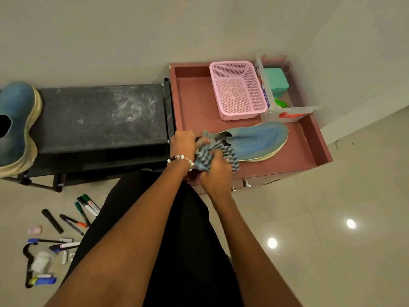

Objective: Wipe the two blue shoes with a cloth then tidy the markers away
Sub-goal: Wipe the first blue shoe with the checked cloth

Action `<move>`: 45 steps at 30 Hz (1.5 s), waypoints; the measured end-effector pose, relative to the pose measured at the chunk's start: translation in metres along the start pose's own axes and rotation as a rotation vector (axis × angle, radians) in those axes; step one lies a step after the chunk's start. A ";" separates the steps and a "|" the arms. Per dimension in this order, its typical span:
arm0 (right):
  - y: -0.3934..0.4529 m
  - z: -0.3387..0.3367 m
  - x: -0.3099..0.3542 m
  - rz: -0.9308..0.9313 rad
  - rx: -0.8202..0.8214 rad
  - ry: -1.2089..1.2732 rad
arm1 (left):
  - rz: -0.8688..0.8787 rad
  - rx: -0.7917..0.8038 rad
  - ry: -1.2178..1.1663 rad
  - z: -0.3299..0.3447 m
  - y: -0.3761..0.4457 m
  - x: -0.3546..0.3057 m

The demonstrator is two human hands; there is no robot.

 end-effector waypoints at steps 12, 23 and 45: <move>-0.007 0.014 0.000 -0.157 0.164 -0.036 | -0.008 -0.016 -0.006 -0.002 0.000 0.002; 0.017 0.009 -0.001 -0.071 0.191 -0.063 | 0.003 0.069 0.065 -0.002 0.008 -0.001; -0.014 0.015 0.002 -0.136 0.067 0.051 | -0.037 -0.019 -0.026 -0.001 -0.006 0.005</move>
Point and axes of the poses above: each hand's wrist, its own y-axis towards the middle knuckle, its own z-axis out of the palm, x = y × z, the point moved 9 cm from there along y, towards the middle knuckle, and after that the axes turned 1 degree about z, right-handed, at the moved point
